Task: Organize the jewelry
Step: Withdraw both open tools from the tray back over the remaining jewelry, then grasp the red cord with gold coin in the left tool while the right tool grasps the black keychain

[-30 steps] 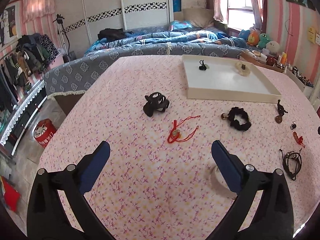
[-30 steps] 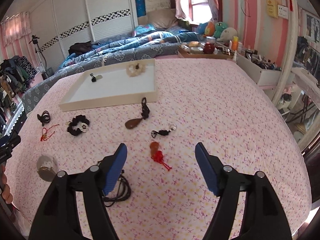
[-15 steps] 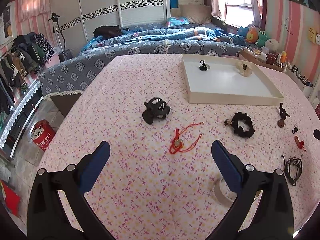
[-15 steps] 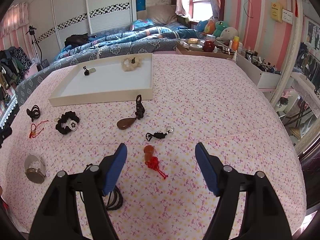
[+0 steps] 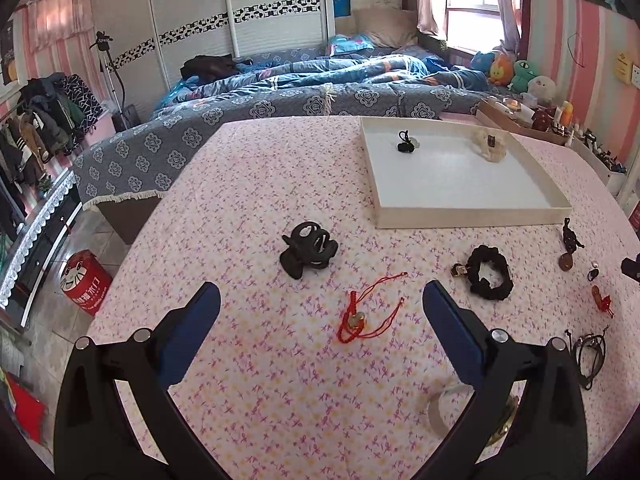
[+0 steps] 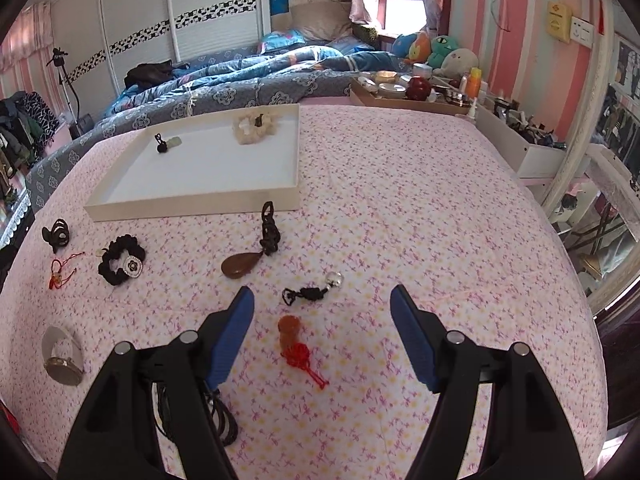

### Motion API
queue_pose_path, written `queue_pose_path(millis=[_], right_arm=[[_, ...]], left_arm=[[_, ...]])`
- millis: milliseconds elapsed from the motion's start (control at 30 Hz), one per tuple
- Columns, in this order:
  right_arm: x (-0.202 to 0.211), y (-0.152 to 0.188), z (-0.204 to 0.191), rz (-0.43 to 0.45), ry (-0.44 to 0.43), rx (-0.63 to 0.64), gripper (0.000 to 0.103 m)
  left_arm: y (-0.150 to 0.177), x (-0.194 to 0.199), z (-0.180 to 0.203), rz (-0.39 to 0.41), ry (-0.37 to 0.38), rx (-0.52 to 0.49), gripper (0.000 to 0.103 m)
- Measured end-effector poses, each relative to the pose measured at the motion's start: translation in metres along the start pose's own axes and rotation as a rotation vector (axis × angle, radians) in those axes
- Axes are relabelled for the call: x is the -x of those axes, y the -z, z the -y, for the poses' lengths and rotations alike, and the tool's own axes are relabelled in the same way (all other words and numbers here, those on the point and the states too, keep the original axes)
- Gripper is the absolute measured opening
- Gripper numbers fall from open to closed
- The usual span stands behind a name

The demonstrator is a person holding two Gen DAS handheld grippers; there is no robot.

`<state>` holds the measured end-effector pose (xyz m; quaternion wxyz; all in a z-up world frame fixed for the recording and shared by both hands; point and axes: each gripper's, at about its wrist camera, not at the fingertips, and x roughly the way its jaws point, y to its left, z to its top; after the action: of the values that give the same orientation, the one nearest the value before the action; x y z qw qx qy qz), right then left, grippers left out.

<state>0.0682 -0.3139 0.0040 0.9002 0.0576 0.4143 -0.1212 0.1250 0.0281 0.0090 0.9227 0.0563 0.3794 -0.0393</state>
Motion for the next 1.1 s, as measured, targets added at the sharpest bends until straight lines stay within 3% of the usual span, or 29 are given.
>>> queue_pose_path(millis=[267,467,533,733,1100], right_arm=[[-0.034,0.002,-0.004,-0.071,-0.026,-0.016,0.071],[-0.043,0.003,-0.003,-0.084,-0.007,-0.014,0.071],[-0.047,0.004,-0.003,-0.093,-0.004,-0.014,0.071],[-0.053,0.007,-0.009,-0.099,-0.006,-0.005,0.071],[-0.066,0.005,-0.014,-0.112,0.003,0.005,0.07]], left_arm=[[0.013,-0.038,0.014,-0.063,0.008,-0.042,0.097],[0.017,-0.063,0.015,-0.117,0.04,-0.036,0.082],[0.018,-0.073,0.014,-0.147,0.06,-0.022,0.07],[0.021,-0.09,0.016,-0.188,0.067,-0.017,0.058],[0.016,-0.097,0.013,-0.179,0.061,0.003,0.043]])
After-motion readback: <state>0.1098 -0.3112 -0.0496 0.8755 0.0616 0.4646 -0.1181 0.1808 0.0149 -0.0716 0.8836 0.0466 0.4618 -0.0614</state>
